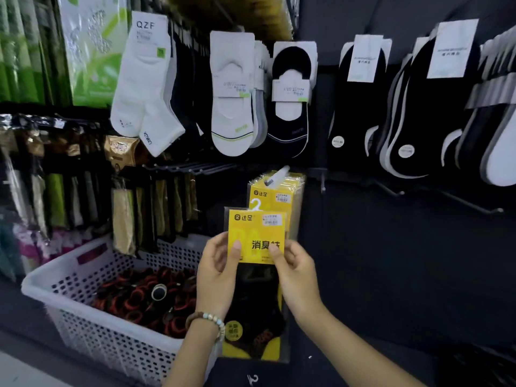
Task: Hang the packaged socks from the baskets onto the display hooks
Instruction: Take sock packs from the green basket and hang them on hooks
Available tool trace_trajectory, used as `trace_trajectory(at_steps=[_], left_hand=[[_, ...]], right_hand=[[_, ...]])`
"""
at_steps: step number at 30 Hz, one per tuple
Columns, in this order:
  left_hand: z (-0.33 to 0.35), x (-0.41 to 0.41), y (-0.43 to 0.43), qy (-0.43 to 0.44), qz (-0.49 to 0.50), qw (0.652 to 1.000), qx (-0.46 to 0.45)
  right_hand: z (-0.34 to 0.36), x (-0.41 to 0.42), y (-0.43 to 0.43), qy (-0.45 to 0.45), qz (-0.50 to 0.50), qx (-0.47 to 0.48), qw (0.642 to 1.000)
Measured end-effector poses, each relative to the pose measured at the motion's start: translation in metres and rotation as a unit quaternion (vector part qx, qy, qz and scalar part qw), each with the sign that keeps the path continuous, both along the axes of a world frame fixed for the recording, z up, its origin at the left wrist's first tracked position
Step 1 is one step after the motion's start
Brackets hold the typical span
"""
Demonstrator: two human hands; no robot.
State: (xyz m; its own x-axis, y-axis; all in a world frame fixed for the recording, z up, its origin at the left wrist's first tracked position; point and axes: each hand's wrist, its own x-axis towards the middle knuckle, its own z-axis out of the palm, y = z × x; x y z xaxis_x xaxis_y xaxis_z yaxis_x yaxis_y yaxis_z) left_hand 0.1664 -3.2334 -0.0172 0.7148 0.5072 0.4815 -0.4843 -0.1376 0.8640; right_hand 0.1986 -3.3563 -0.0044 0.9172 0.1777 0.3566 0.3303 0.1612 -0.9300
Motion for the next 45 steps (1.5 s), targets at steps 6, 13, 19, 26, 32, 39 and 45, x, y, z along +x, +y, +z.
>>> trace_trajectory(at_steps=[6, 13, 19, 26, 32, 39, 45], left_hand=[[0.008, 0.016, -0.015, 0.063, -0.05, 0.996, 0.04], [0.012, 0.042, -0.002, 0.101, -0.021, 0.993, 0.06], [-0.003, 0.062, 0.008, 0.137, -0.032, 0.986, 0.091], [-0.068, 0.034, 0.01, 0.243, -0.007, 0.95, 0.196], [-0.168, -0.03, -0.032, 0.311, -0.031, 0.92, 0.234], [-0.303, -0.127, -0.083, 0.53, -0.11, 0.814, 0.209], [-0.344, -0.14, -0.095, 0.636, -0.121, 0.751, 0.129]], right_hand=[[0.015, 0.025, -0.01, -0.035, -0.114, 0.018, 0.993], [0.024, 0.057, 0.012, -0.048, -0.144, -0.044, 0.988], [0.002, 0.082, 0.006, 0.096, -0.155, -0.04, 0.982], [-0.07, 0.06, -0.059, 0.216, -0.093, -0.103, 0.967], [-0.15, -0.003, -0.136, 0.231, -0.07, -0.209, 0.947], [-0.308, -0.108, -0.223, 0.372, -0.114, -0.337, 0.857], [-0.374, -0.149, -0.253, 0.482, -0.13, -0.34, 0.797]])
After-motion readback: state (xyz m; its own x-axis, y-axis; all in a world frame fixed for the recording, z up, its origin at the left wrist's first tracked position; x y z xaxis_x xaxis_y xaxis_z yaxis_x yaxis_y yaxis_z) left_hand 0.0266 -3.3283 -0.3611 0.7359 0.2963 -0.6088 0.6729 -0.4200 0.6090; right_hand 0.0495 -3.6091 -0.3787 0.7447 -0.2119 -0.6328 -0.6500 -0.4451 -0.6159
